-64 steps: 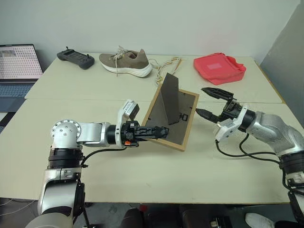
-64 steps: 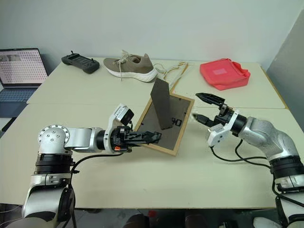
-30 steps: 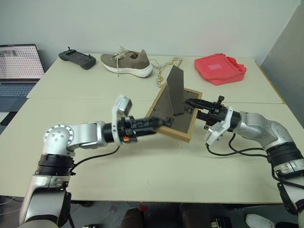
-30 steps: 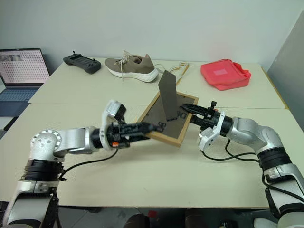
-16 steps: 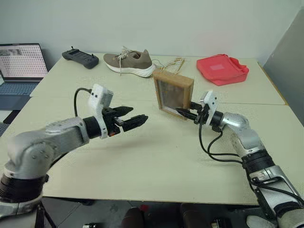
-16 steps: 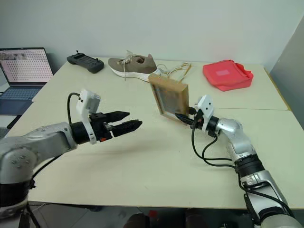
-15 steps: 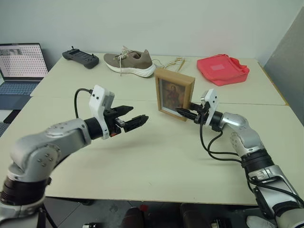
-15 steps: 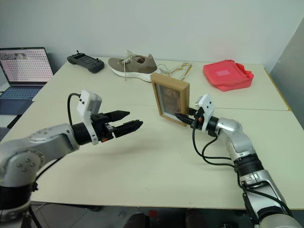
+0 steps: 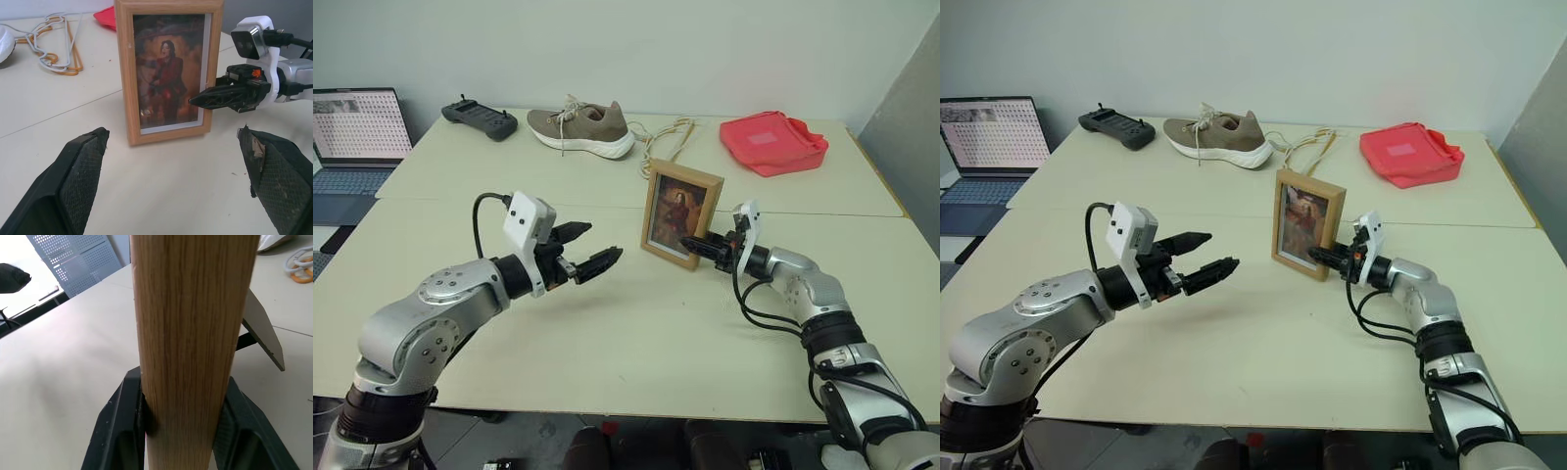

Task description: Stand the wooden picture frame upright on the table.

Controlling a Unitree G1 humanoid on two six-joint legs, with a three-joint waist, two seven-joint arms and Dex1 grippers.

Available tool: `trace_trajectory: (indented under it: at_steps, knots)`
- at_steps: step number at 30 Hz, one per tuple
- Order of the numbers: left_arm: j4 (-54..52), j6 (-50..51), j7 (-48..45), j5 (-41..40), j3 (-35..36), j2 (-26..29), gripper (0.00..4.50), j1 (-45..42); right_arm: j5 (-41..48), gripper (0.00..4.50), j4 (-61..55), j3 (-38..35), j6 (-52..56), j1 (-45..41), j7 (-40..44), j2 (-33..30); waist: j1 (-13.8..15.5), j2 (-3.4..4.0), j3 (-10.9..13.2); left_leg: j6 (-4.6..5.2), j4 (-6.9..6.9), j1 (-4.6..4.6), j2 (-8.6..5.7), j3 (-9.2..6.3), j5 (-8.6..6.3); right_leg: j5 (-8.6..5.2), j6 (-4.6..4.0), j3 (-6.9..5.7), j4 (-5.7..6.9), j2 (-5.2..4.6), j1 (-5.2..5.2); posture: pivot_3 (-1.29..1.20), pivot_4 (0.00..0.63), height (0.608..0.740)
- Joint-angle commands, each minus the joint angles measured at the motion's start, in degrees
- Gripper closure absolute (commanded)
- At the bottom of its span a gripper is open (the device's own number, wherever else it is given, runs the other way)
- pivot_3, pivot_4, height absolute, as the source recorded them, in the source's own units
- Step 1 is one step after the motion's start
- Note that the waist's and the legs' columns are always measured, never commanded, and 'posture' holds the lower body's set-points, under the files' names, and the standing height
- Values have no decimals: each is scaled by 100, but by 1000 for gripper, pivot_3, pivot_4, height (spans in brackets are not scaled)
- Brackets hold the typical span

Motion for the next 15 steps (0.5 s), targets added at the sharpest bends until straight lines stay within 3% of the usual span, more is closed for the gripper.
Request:
trace_trajectory:
  at_steps: [1, 4, 9, 15]
  knots:
    - [176, -59, -289, 200, -9, -24, 0, -232, -230, 1944, -552, -87, -175, 314, 13, -124, 8, 0, 0, 0, 0, -1, 0, 0, 0, 0, 0, -1, 0, 0, 0, 0, 150, 740]
    - [403, -97, -470, 382, -54, -55, 0, -373, -405, 1203, -804, -135, -209, 493, -61, -228, 3, 0, 0, 0, 0, 0, -1, 1, 0, 0, 0, 1, 0, 0, 0, 0, 150, 740]
    - [1315, -178, -1056, 797, -123, 56, 0, -808, -668, 6, -1985, -267, 23, 1380, 44, -1125, 30, 0, 0, 0, 0, -1, -1, -2, 0, 0, 0, -2, 3, 3, 0, 0, 150, 740]
    - [2457, -470, -1868, 1432, -269, 358, 0, -1404, -289, 6, -3694, -824, 984, 1864, -137, -2017, -38, 4, 3, 2, 2, 2, -5, -3, 0, -1, 0, 4, 6, 6, -1, 0, 150, 740]
